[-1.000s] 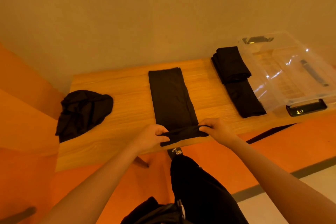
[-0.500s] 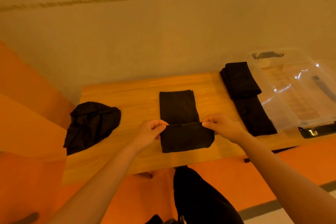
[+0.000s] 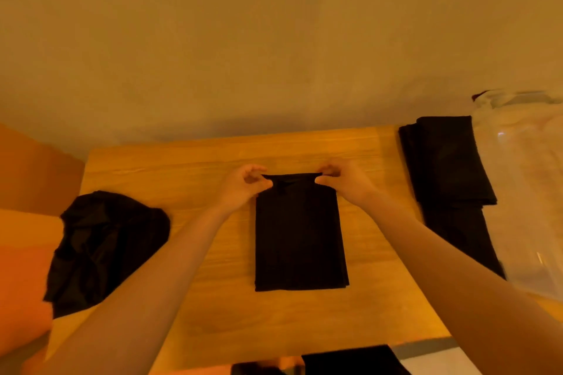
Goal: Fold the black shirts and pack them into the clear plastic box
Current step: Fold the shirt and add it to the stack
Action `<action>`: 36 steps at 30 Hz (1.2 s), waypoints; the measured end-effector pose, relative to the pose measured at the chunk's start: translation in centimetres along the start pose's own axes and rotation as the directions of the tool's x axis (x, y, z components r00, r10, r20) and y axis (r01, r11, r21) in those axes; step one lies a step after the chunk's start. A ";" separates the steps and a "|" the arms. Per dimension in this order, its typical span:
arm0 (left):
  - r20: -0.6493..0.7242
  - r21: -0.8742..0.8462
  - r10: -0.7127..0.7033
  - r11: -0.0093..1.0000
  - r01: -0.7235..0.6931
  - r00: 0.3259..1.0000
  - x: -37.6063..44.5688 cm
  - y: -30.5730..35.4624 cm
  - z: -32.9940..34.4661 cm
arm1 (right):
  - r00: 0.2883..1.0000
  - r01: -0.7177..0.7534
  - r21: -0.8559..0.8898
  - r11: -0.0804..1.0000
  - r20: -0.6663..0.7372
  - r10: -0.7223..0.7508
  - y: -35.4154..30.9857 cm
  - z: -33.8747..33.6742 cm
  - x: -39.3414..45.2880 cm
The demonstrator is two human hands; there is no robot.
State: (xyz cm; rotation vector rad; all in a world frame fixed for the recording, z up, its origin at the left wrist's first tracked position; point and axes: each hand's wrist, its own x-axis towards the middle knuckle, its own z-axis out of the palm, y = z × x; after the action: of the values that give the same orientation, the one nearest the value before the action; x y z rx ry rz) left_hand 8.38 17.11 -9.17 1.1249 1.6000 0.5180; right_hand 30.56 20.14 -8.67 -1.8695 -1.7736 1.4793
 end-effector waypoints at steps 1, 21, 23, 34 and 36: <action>0.050 0.059 -0.014 0.998 0.011 0.999 0.4 -0.3 0.1 | 1.000 -0.014 0.001 1.000 0.013 0.014 0.4 0.1 0.5; -0.121 0.409 0.317 0.879 -0.244 0.941 1.1 -2.1 0.8 | 0.822 0.344 -0.425 0.838 -0.295 -0.487 4.7 1.8 0.2; -0.170 0.288 0.266 0.934 -0.210 0.949 1.2 -1.4 0.8 | 0.862 0.322 -0.279 0.905 -0.309 -0.402 4.1 1.4 0.3; -0.238 0.427 0.209 0.900 -0.091 0.949 2.0 -1.2 2.1 | 0.943 0.187 -0.106 0.977 -0.260 -0.209 2.6 0.9 1.5; -0.263 0.438 0.232 0.893 -0.098 0.936 1.8 -1.4 2.5 | 0.934 0.207 -0.052 0.977 -0.286 -0.214 2.5 1.1 1.2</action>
State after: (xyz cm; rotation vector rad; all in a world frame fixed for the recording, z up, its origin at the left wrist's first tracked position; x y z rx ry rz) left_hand 10.08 17.50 -12.02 1.5779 1.9597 0.4922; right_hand 31.23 19.92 -11.59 -1.7353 -1.7857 1.0535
